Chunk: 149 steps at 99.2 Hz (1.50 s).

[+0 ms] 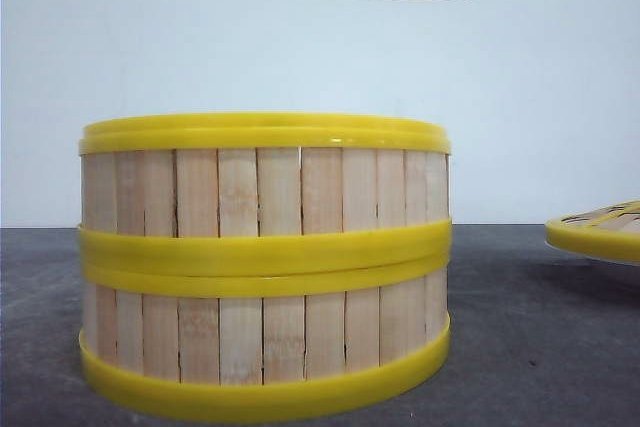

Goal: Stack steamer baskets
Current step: 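Carry the basket over the stack and lower it on top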

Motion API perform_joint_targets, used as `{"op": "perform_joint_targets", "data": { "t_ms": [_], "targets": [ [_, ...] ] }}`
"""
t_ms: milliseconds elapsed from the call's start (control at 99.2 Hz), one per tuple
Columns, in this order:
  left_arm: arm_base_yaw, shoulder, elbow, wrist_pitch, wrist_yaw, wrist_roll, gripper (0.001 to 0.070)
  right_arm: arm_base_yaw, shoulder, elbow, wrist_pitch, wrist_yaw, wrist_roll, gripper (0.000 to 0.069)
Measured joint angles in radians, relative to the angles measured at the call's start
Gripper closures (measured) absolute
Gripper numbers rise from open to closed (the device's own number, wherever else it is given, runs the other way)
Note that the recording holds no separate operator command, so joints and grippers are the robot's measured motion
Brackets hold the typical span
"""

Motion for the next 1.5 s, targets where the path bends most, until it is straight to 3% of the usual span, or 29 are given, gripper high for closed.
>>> {"op": "perform_joint_targets", "data": {
  "t_ms": [192, 565, 1502],
  "targets": [
    [0.000, 0.000, 0.000, 0.000, 0.007, 0.000, 0.0407, 0.075, -0.001, -0.037, 0.021, 0.003, -0.023, 0.0667],
    [0.000, 0.000, 0.000, 0.000, 0.008, 0.000, 0.0407, 0.116, 0.001, -0.280, 0.157, 0.037, -0.025, 0.0667],
    [0.000, 0.000, 0.000, -0.001, 0.019, 0.001, 0.0407, 0.129, 0.085, -0.285, 0.199, 0.055, 0.004, 0.0668]
  ]
}}
